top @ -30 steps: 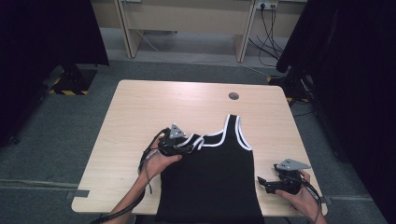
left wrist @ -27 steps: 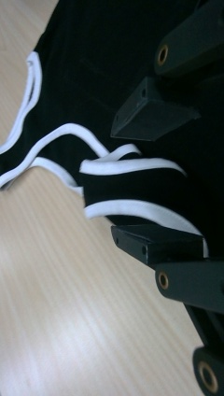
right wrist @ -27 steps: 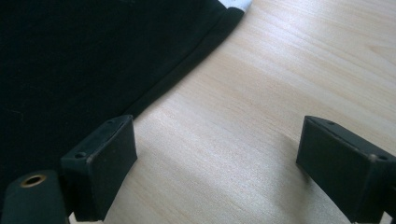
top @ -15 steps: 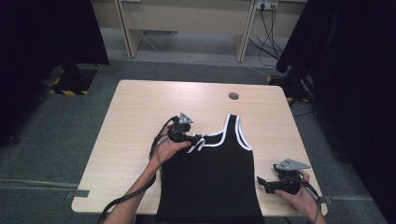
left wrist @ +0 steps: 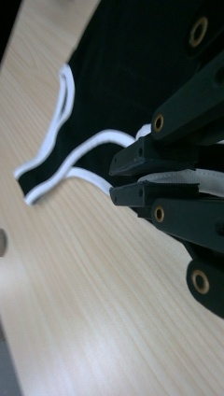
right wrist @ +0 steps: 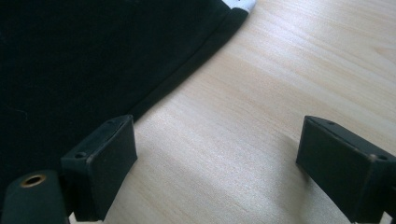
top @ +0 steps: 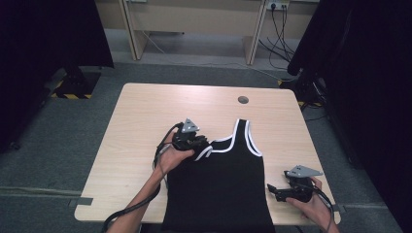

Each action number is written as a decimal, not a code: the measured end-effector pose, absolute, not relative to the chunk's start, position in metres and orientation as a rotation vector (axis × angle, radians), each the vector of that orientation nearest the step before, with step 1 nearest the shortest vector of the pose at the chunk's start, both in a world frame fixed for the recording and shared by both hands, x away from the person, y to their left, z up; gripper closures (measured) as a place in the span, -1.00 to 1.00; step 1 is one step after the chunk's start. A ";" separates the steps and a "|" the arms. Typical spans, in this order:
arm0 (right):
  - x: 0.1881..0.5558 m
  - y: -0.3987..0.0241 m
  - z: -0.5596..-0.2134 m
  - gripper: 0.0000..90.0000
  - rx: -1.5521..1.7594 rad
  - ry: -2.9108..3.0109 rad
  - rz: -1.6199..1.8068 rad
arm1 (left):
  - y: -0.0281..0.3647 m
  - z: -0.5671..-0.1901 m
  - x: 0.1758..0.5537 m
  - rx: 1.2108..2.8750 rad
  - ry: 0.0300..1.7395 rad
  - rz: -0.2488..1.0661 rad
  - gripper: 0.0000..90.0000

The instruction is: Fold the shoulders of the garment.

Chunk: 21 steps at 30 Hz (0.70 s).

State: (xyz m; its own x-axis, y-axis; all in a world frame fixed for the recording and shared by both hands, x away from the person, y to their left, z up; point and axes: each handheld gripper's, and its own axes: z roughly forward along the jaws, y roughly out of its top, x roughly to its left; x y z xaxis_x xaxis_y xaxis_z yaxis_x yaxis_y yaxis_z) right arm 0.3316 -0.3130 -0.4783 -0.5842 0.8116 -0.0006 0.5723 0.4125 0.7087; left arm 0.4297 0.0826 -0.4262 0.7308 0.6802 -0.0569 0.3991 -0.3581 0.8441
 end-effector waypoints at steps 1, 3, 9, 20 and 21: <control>0.332 -0.313 -0.478 -0.73 1.193 2.329 0.967 | 0.083 -0.426 0.430 1.995 0.821 0.378 0.85; 0.331 -0.313 -0.478 -0.73 1.193 2.328 0.967 | 0.089 -0.422 0.413 1.994 0.791 0.412 0.85; 0.331 -0.312 -0.478 -0.73 1.195 2.326 0.965 | 0.104 -0.435 0.367 2.026 0.747 0.464 0.84; 0.331 -0.311 -0.478 -0.73 1.191 2.327 0.966 | 0.115 -0.480 0.340 2.139 0.794 0.429 0.58; 0.331 -0.311 -0.478 -0.73 1.191 2.327 0.967 | 0.115 -0.480 0.340 2.133 0.803 0.416 0.47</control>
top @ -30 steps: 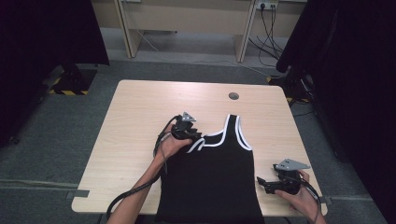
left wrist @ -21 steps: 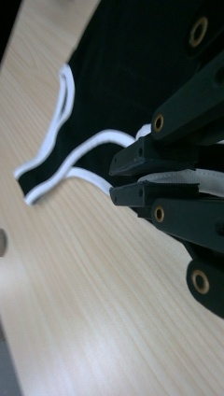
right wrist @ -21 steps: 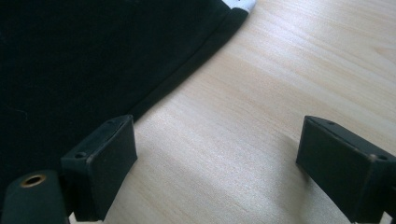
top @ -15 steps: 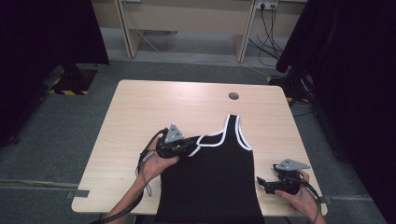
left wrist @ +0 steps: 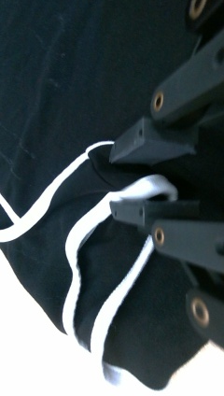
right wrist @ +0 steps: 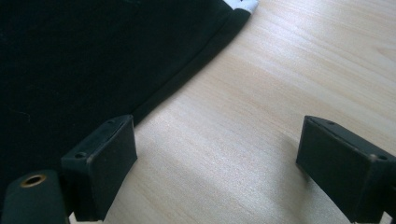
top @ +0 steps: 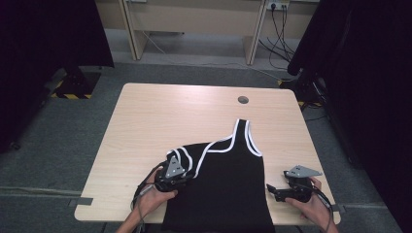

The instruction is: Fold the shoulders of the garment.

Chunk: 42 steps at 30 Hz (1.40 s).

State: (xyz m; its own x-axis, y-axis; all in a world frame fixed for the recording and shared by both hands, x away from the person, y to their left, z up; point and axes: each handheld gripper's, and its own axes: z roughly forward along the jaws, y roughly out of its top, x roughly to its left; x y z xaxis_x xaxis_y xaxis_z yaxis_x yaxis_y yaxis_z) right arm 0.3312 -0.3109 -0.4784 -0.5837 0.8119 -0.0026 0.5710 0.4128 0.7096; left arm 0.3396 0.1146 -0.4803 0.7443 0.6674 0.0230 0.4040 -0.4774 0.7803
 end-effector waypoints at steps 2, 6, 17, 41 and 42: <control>0.331 -0.311 -0.478 -0.73 1.190 2.328 0.966 | 0.114 -0.477 0.339 2.121 0.808 0.419 0.30; 0.332 -0.311 -0.478 -0.72 1.183 2.337 0.972 | 0.114 -0.467 0.335 2.082 0.828 0.415 -0.11; 0.340 -0.286 -0.459 -0.64 1.110 2.339 1.101 | 0.120 -0.476 0.329 2.115 0.846 0.375 -0.63; 0.347 -0.250 -0.478 -0.60 0.995 2.473 1.030 | 0.115 -0.484 0.337 2.160 0.888 0.379 -0.79; 0.349 -0.251 -0.478 -0.61 0.998 2.472 1.031 | 0.114 -0.484 0.339 2.159 0.890 0.379 -0.79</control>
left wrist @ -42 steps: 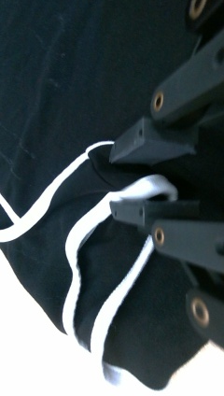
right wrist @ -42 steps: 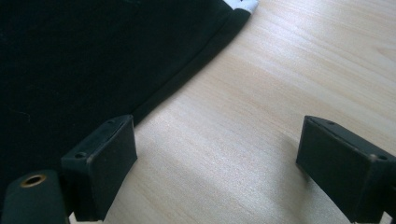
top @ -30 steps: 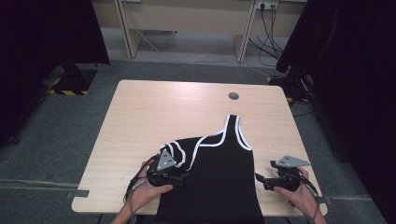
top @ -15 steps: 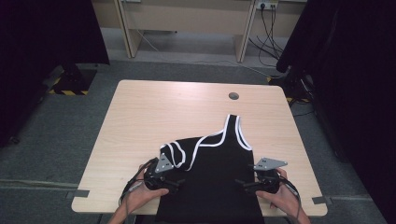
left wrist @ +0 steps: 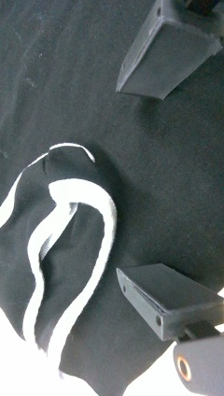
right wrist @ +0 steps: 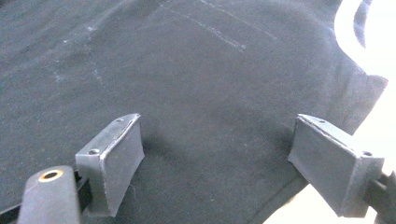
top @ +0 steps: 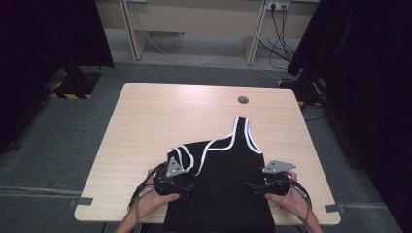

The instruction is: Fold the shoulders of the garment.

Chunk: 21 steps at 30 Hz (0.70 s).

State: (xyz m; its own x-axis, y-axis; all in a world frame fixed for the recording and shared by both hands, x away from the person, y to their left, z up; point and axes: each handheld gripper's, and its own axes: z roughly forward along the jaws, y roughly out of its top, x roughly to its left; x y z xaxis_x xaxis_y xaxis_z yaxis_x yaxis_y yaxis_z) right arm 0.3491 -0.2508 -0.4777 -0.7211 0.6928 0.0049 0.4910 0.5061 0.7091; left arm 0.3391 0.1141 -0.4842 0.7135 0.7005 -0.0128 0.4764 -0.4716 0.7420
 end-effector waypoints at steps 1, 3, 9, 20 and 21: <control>0.352 -0.252 -0.478 -0.61 1.000 2.471 1.034 | 0.113 -0.484 0.341 2.159 0.893 0.377 -0.80; 0.355 -0.252 -0.477 -0.62 1.001 2.476 1.026 | 0.112 -0.484 0.344 2.160 0.892 0.374 -0.81; 0.353 -0.255 -0.477 -0.62 1.001 2.480 1.021 | 0.112 -0.484 0.343 2.157 0.897 0.376 -0.81; 0.345 -0.262 -0.477 -0.62 1.022 2.467 1.009 | 0.104 -0.485 0.343 2.175 0.882 0.368 -0.92; 0.345 -0.263 -0.476 -0.62 1.024 2.466 1.006 | 0.104 -0.485 0.343 2.176 0.879 0.367 -0.91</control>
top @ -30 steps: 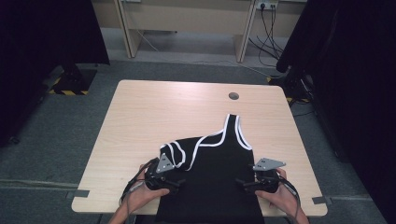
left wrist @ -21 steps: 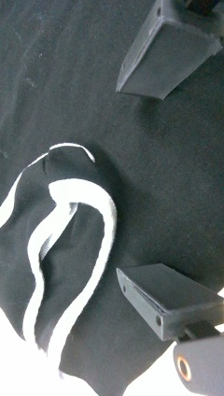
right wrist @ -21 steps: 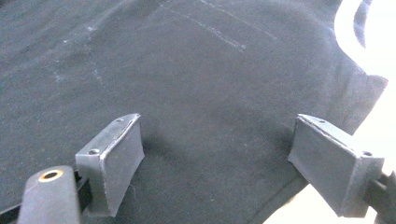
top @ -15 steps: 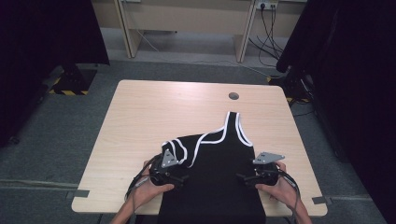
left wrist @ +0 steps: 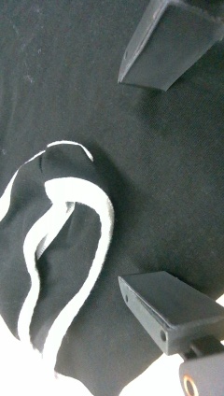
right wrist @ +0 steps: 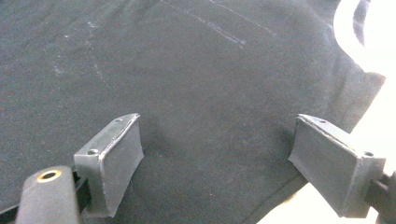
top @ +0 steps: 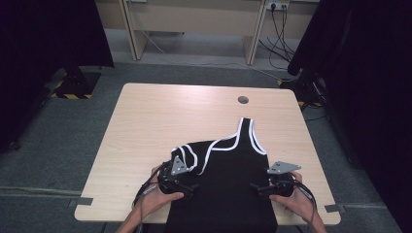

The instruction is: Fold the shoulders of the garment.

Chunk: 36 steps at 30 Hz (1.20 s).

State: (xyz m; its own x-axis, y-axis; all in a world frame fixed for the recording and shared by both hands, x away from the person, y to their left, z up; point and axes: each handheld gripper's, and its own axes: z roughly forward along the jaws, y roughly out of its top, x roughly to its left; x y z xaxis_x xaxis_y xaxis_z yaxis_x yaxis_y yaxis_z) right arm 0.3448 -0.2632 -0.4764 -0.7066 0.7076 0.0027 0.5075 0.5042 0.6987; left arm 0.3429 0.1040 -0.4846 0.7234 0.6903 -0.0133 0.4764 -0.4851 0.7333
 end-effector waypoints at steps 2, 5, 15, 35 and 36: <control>0.344 -0.264 -0.476 -0.62 1.027 2.467 1.003 | 0.104 -0.485 0.343 2.177 0.877 0.365 -0.92; 0.348 -0.261 -0.473 -0.61 1.025 2.501 0.977 | 0.104 -0.485 0.343 2.177 0.878 0.365 -0.92; 0.399 -0.254 -0.459 -0.59 1.063 2.419 1.071 | 0.104 -0.485 0.343 2.176 0.890 0.372 -0.95; 0.508 -0.245 -0.468 -0.36 1.224 2.335 0.997 | 0.103 -0.485 0.343 2.181 0.887 0.371 -0.97; 0.511 -0.245 -0.471 -0.35 1.239 2.335 0.989 | 0.103 -0.485 0.343 2.181 0.888 0.371 -0.97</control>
